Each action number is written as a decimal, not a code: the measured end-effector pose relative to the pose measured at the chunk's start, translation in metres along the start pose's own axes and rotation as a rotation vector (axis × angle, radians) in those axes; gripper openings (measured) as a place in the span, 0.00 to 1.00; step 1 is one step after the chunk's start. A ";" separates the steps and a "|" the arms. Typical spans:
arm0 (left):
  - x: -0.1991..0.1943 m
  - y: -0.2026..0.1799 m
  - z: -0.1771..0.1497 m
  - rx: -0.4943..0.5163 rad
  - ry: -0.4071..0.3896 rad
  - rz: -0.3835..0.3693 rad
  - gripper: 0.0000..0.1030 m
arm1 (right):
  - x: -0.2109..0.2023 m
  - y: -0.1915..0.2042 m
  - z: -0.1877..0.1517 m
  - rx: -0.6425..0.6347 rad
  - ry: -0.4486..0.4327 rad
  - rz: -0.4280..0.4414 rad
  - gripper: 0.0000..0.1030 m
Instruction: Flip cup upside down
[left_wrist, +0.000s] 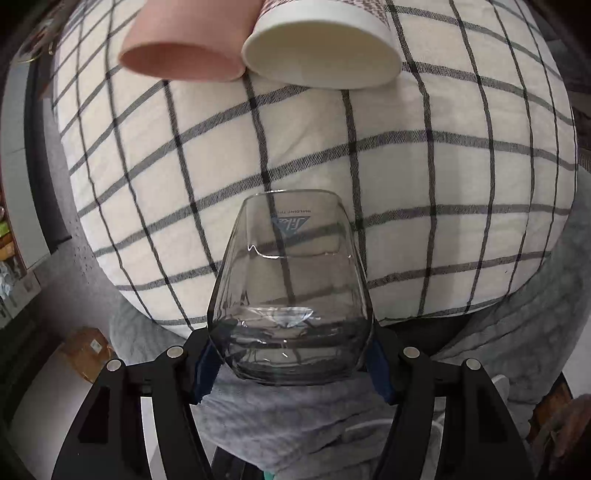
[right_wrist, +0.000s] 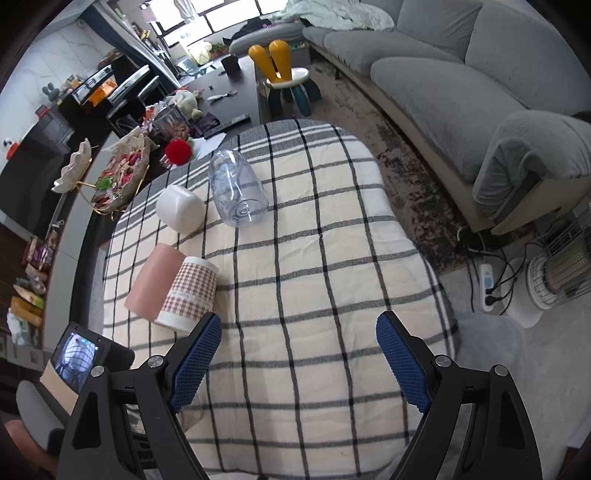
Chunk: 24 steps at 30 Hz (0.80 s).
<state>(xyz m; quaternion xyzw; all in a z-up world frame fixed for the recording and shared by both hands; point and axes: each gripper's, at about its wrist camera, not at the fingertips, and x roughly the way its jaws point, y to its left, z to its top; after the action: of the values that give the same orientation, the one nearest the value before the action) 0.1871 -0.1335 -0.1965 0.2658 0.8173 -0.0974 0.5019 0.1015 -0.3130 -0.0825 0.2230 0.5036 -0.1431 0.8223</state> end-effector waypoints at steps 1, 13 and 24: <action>-0.001 -0.001 0.004 0.002 0.013 0.000 0.64 | 0.005 -0.001 0.003 0.011 0.010 0.008 0.83; -0.008 0.005 -0.012 0.022 -0.083 0.025 0.75 | -0.004 0.004 0.004 0.000 -0.013 0.022 0.83; -0.043 0.011 -0.104 -0.092 -0.553 0.005 0.76 | -0.073 0.027 -0.035 -0.155 -0.199 0.031 0.83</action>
<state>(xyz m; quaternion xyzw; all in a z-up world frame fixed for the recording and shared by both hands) 0.1279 -0.0943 -0.1079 0.2080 0.6522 -0.1279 0.7177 0.0539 -0.2713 -0.0250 0.1515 0.4257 -0.1123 0.8850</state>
